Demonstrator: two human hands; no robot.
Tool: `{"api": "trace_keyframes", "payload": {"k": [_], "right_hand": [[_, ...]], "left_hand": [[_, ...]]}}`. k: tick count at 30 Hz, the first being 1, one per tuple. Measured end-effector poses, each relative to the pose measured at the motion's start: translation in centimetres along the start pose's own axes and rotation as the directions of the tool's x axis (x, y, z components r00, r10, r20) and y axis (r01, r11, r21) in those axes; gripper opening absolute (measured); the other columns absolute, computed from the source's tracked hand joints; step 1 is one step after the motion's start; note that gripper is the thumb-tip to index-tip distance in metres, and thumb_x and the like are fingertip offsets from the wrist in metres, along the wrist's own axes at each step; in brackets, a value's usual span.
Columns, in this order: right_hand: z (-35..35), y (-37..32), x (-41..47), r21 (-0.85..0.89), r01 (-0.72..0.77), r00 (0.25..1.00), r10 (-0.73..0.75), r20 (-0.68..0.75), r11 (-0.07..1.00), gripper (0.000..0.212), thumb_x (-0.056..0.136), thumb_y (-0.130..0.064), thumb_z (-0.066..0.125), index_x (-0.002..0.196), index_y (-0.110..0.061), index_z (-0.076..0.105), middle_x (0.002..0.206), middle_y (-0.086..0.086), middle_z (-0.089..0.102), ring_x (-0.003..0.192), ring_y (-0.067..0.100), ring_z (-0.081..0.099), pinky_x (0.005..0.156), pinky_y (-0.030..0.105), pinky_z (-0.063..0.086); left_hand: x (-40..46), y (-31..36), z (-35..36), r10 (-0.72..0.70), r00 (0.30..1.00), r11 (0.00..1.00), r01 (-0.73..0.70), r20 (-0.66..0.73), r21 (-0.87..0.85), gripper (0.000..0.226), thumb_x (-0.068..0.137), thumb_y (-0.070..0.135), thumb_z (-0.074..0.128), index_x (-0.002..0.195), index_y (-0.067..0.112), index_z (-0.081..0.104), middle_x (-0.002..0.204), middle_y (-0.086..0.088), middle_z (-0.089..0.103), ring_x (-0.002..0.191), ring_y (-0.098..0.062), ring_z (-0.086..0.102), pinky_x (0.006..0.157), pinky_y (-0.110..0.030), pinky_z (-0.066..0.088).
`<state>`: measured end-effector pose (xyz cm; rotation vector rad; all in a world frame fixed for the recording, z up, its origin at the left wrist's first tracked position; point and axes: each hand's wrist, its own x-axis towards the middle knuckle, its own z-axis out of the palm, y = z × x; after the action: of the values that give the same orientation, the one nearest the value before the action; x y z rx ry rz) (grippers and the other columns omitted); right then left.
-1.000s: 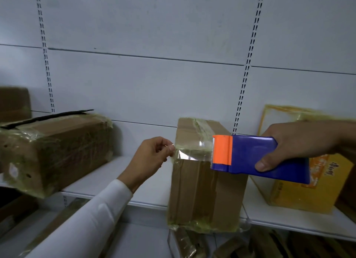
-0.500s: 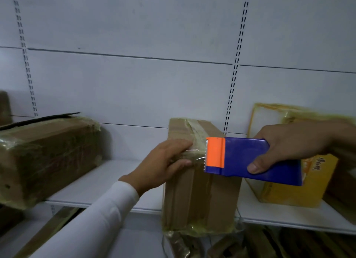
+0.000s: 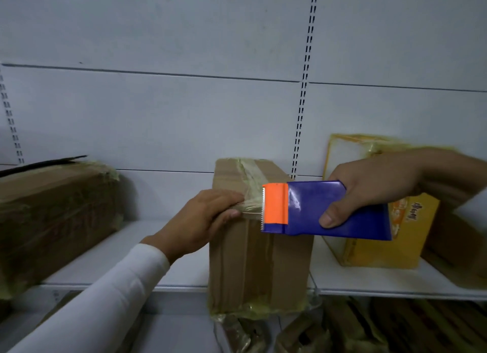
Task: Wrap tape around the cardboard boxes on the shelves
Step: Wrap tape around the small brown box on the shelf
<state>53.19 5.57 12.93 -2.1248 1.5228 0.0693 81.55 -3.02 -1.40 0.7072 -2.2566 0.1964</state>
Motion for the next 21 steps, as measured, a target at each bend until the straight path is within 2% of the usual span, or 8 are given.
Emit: {"api": "trace_keyframes", "payload": {"k": [4, 8, 12, 15, 17, 19, 21], "right_hand": [[-1.3, 1.5, -0.9, 0.020, 0.015, 0.999, -0.016, 0.041, 1.000, 0.028, 0.079, -0.042, 0.074, 0.094, -0.019, 0.069, 0.085, -0.002, 0.075, 0.073, 0.011, 0.070, 0.063, 0.020, 0.052], [-2.0, 4.9, -1.5, 0.045, 0.015, 1.000, -0.015, -0.003, 0.999, 0.043, 0.061, -0.061, 0.080, 0.078, -0.022, 0.072, 0.081, 0.008, 0.074, 0.072, 0.023, 0.068, 0.065, 0.030, 0.050], [-0.8, 6.6, 0.0, 0.128, 0.009, 0.999, -0.004, -0.037, 0.992, 0.035, 0.072, -0.047, 0.081, 0.080, -0.016, 0.068, 0.073, 0.002, 0.071, 0.066, 0.015, 0.066, 0.059, 0.022, 0.048], [0.5, 7.6, 1.7, 0.208, 0.018, 0.999, -0.012, -0.032, 0.978, 0.038, 0.066, -0.044, 0.081, 0.085, -0.014, 0.068, 0.079, 0.002, 0.073, 0.072, 0.017, 0.069, 0.062, 0.023, 0.051], [1.0, 8.1, 2.5, 0.246, 0.041, 0.999, -0.034, -0.034, 0.968, 0.042, 0.061, -0.045, 0.079, 0.086, -0.014, 0.067, 0.080, 0.001, 0.073, 0.073, 0.015, 0.069, 0.063, 0.023, 0.052], [1.4, 8.2, 2.9, 0.268, 0.068, 0.997, -0.058, -0.043, 0.961, 0.044, 0.060, -0.046, 0.079, 0.088, -0.014, 0.067, 0.080, 0.000, 0.073, 0.074, 0.015, 0.069, 0.064, 0.023, 0.052], [1.6, 8.2, 3.1, 0.287, 0.091, 0.996, -0.080, -0.049, 0.954, 0.045, 0.059, -0.045, 0.079, 0.089, -0.014, 0.066, 0.080, 0.000, 0.073, 0.074, 0.014, 0.070, 0.064, 0.022, 0.052]], "left_hand": [[-1.9, -1.9, -1.9, -0.030, 0.999, 0.999, 0.029, 0.014, 0.014, 0.046, 0.100, 0.048, 0.033, 0.127, 0.020, 0.058, 0.129, 0.007, 0.059, 0.118, -0.008, 0.053, 0.102, -0.022, 0.040], [-3.1, -3.3, -3.7, -0.001, 1.000, 0.997, -0.001, 0.024, 0.073, 0.043, 0.101, 0.044, 0.035, 0.126, 0.018, 0.057, 0.128, 0.004, 0.060, 0.117, -0.011, 0.056, 0.099, -0.024, 0.043], [-2.6, -3.1, -3.6, 0.010, 0.998, 0.996, -0.016, 0.069, 0.088, 0.042, 0.101, 0.041, 0.036, 0.125, 0.015, 0.059, 0.128, 0.002, 0.060, 0.118, -0.012, 0.056, 0.100, -0.027, 0.043], [-2.2, -2.5, -4.5, -0.049, 0.988, 0.996, 0.038, 0.145, 0.075, 0.041, 0.099, 0.045, 0.034, 0.126, 0.023, 0.056, 0.126, 0.009, 0.058, 0.116, -0.006, 0.055, 0.097, -0.027, 0.045], [-1.4, -1.5, -5.2, -0.119, 0.975, 0.983, 0.089, 0.186, 0.163, 0.048, 0.095, 0.059, 0.028, 0.119, 0.028, 0.056, 0.114, 0.012, 0.061, 0.103, -0.008, 0.058, 0.087, -0.033, 0.049], [0.3, 0.3, -5.6, -0.141, 0.973, 0.928, 0.066, 0.183, 0.367, 0.063, 0.089, 0.073, 0.020, 0.103, 0.026, 0.060, 0.094, 0.008, 0.063, 0.085, -0.015, 0.059, 0.075, -0.036, 0.050], [2.5, 2.4, -5.0, -0.088, 0.985, 0.856, -0.001, 0.148, 0.517, 0.068, 0.087, 0.075, 0.020, 0.102, 0.022, 0.060, 0.092, 0.003, 0.067, 0.082, -0.022, 0.062, 0.075, -0.034, 0.051]]}}
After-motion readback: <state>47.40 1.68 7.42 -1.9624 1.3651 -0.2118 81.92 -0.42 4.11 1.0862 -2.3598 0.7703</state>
